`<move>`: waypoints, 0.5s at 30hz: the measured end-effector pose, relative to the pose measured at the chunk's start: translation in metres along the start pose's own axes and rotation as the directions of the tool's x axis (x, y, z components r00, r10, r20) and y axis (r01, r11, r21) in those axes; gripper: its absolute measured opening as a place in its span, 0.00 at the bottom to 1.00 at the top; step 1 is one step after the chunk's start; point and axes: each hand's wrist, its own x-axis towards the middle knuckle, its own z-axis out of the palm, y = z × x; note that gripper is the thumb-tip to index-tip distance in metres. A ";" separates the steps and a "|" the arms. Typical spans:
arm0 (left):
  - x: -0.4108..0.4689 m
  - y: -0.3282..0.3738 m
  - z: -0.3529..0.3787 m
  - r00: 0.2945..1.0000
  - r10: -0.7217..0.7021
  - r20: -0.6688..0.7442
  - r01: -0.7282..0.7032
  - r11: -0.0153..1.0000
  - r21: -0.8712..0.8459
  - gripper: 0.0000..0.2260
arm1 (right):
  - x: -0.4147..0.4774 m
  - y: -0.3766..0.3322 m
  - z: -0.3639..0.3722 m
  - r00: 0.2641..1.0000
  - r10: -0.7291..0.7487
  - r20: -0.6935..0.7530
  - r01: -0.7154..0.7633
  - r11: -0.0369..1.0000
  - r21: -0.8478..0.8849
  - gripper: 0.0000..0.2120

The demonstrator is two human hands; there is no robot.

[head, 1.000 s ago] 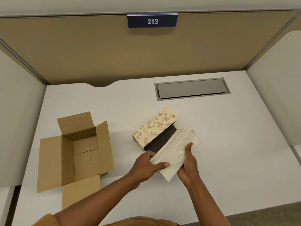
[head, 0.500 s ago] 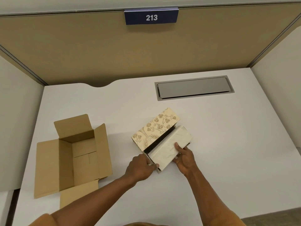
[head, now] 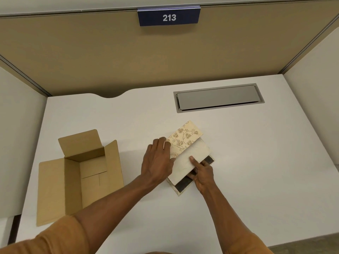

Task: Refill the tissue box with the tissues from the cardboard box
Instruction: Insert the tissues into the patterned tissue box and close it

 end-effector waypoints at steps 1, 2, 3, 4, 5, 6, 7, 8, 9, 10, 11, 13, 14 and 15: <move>0.002 -0.002 0.002 1.000 -0.016 0.016 0.016 1.000 0.009 0.31 | 0.000 0.000 0.000 1.000 -0.006 -0.003 0.006 1.000 -0.006 0.18; 0.004 -0.004 0.004 0.999 -0.037 0.027 0.037 0.999 0.007 0.34 | -0.001 0.001 0.000 1.000 -0.010 -0.004 0.010 1.000 -0.010 0.17; 0.004 -0.005 0.007 0.998 -0.055 0.033 0.054 0.999 0.005 0.36 | -0.001 0.001 0.000 1.000 -0.012 -0.007 0.012 1.000 -0.012 0.16; 0.004 -0.006 0.009 0.997 -0.067 0.036 0.067 0.998 0.008 0.37 | -0.001 0.001 0.001 1.000 -0.014 -0.012 0.013 1.000 -0.013 0.17; 0.003 -0.006 0.011 0.996 -0.077 0.036 0.077 0.997 0.008 0.37 | -0.001 0.001 0.001 1.000 -0.015 -0.020 0.014 1.000 -0.015 0.18; 0.002 -0.007 0.013 0.996 -0.085 0.035 0.084 0.996 0.005 0.37 | -0.002 0.001 0.001 0.999 -0.017 -0.027 0.016 1.000 -0.020 0.18; 0.001 -0.006 0.014 0.995 -0.090 0.032 0.090 0.996 -0.004 0.36 | -0.003 0.001 0.002 0.999 -0.023 -0.035 0.022 0.999 -0.030 0.18; 0.000 -0.006 0.015 0.995 -0.095 0.028 0.095 0.995 -0.016 0.36 | -0.003 0.001 0.002 0.999 -0.032 -0.042 0.030 0.999 -0.041 0.17; 0.000 -0.004 0.016 0.995 -0.100 0.027 0.101 0.994 -0.028 0.36 | -0.004 0.002 0.002 0.998 -0.040 -0.046 0.038 0.998 -0.051 0.16; 0.000 -0.003 0.016 0.994 -0.108 0.028 0.109 0.993 -0.040 0.36 | -0.004 0.002 0.002 0.998 -0.045 -0.048 0.042 0.998 -0.055 0.16; 0.000 -0.002 0.016 0.993 -0.116 0.031 0.117 0.992 -0.052 0.37 | -0.004 0.003 0.002 0.998 -0.048 -0.049 0.046 0.997 -0.055 0.16; 0.001 0.000 0.016 0.991 -0.129 0.042 0.131 0.989 -0.063 0.37 | -0.005 0.003 0.001 0.997 -0.056 -0.051 0.053 0.997 -0.056 0.18; 0.002 0.001 0.016 0.990 -0.133 0.048 0.136 0.989 -0.066 0.37 | -0.005 0.004 0.001 0.997 -0.062 -0.051 0.059 0.997 -0.059 0.20; 0.002 0.000 0.016 0.990 -0.134 0.052 0.138 0.988 -0.070 0.38 | -0.005 0.004 0.002 0.996 -0.067 -0.050 0.064 0.996 -0.065 0.20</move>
